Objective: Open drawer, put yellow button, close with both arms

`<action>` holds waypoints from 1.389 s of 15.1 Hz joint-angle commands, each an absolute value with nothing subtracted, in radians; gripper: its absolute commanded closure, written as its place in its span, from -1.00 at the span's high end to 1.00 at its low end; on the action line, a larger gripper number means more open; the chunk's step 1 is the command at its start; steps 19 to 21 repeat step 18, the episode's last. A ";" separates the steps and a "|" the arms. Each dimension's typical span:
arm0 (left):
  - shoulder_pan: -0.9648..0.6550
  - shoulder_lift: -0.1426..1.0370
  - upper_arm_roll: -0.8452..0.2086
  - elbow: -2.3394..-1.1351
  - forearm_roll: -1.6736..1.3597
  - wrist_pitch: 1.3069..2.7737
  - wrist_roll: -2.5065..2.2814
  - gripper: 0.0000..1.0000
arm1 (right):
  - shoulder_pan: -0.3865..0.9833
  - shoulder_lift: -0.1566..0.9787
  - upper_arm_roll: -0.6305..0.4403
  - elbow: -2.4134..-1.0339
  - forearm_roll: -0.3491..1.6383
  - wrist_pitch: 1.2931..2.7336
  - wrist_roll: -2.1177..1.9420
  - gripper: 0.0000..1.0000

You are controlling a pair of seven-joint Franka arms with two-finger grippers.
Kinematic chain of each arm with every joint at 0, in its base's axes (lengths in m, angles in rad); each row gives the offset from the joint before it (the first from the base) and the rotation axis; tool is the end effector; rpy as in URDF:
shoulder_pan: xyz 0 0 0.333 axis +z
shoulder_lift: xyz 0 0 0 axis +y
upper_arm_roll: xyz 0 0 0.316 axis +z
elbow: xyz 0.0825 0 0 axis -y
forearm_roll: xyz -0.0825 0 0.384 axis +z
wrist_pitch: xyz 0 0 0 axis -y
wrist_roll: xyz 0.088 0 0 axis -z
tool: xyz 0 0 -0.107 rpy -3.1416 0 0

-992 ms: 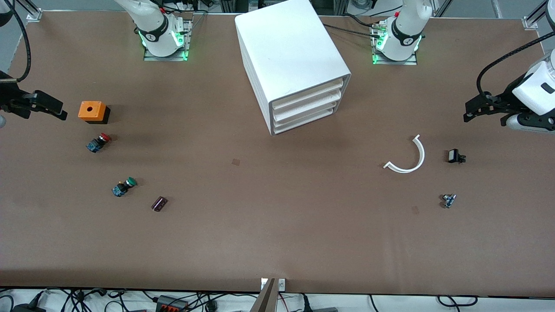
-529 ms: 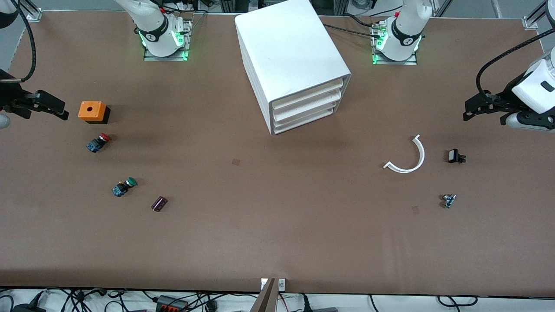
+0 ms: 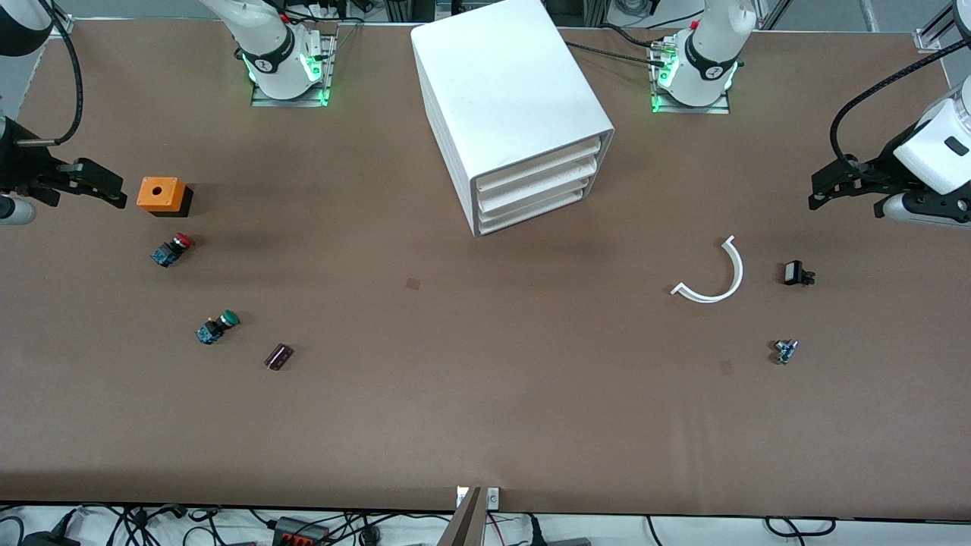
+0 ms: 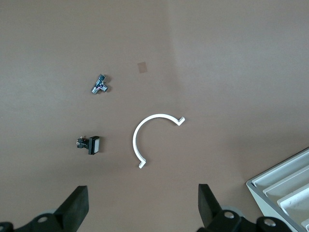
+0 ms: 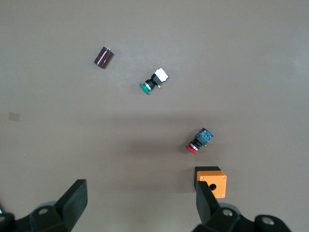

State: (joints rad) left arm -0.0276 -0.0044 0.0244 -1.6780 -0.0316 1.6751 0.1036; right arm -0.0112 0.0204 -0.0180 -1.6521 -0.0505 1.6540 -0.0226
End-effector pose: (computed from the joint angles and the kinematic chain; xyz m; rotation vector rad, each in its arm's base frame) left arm 0.5597 -0.0048 0.5852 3.1060 -0.1609 0.0048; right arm 0.5650 -0.0214 0.5819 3.0913 -0.0030 -0.0306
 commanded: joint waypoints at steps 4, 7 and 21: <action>-0.034 -0.012 0.031 -1.667 -0.048 1.657 0.110 1.00 | -0.011 -0.040 -0.014 -1.720 -0.055 1.678 -0.015 1.00; -0.032 -0.012 0.032 -1.667 -0.046 1.657 0.110 1.00 | -0.011 -0.035 -0.014 -1.717 -0.055 1.684 -0.015 1.00; -0.032 -0.012 0.031 -1.667 -0.048 1.657 0.109 1.00 | -0.009 -0.018 -0.014 -1.712 -0.055 1.695 -0.018 1.00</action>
